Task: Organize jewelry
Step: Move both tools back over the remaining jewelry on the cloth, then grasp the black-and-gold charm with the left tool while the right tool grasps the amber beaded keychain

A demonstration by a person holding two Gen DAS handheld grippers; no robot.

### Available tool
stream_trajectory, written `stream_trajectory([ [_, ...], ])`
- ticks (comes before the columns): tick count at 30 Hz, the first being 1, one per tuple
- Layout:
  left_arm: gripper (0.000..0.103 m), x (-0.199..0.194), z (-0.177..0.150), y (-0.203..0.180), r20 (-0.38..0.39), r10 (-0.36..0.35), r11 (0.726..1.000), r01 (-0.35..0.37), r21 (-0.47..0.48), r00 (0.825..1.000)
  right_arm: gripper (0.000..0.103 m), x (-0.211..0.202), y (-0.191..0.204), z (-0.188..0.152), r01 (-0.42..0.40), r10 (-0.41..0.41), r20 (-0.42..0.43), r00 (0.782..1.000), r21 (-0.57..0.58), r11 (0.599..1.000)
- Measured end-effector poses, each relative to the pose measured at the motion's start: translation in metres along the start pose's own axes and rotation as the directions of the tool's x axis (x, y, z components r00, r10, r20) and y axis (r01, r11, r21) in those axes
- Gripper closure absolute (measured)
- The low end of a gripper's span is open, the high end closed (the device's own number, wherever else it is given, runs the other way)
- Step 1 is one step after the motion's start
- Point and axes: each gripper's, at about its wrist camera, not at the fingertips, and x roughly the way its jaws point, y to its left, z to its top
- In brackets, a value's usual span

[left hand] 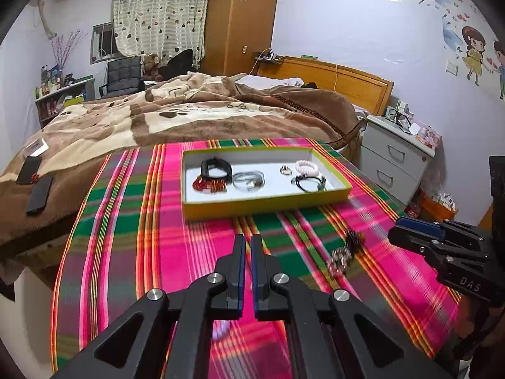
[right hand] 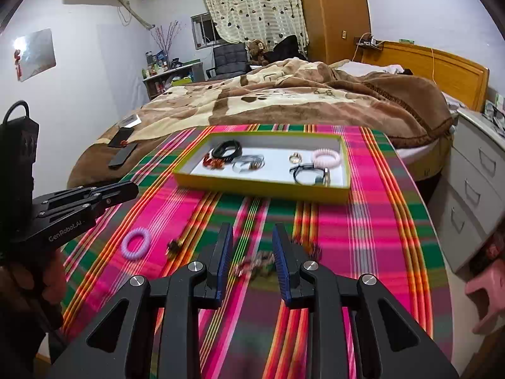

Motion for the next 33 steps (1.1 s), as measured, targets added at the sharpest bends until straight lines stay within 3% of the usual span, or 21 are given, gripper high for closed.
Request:
stream_trajectory([
  [8,0.101,-0.025,-0.030,-0.008,0.004,0.017,1.000,-0.018,0.015,1.000,0.077,-0.022,0.004,-0.028,0.015,-0.015,0.009,1.000,0.010,1.000],
  [19,0.100,-0.030,-0.044,-0.009,-0.007,0.021,0.999,-0.020,0.036,1.000,0.077,-0.021,0.001,-0.040,0.037,-0.037,-0.002,0.999,0.019,0.999],
  [24,0.088,-0.023,-0.045,-0.007,-0.023,0.016,1.000,-0.016,0.024,1.000,0.077,-0.014,-0.008,-0.040,0.042,-0.042,-0.016,0.999,0.036,0.998],
  [27,0.087,-0.018,-0.045,-0.006,-0.033,0.015,1.000,-0.015,0.022,0.999,0.076,-0.009,-0.011,-0.040,0.044,-0.043,-0.024,0.999,0.041,0.998],
  [30,0.086,-0.011,-0.046,-0.006,-0.048,0.010,1.000,-0.009,0.023,0.999,0.068,-0.003,-0.017,-0.038,0.046,-0.045,-0.032,0.998,0.049,0.998],
  [31,0.086,-0.009,-0.046,-0.007,-0.054,0.007,1.000,-0.006,0.025,0.999,0.060,-0.001,-0.019,-0.037,0.045,-0.043,-0.033,0.999,0.054,0.998],
  [33,0.085,-0.004,-0.045,-0.008,-0.061,0.007,1.000,-0.005,0.027,0.998,0.059,0.003,-0.021,-0.035,0.043,-0.041,-0.036,0.999,0.060,0.997],
])
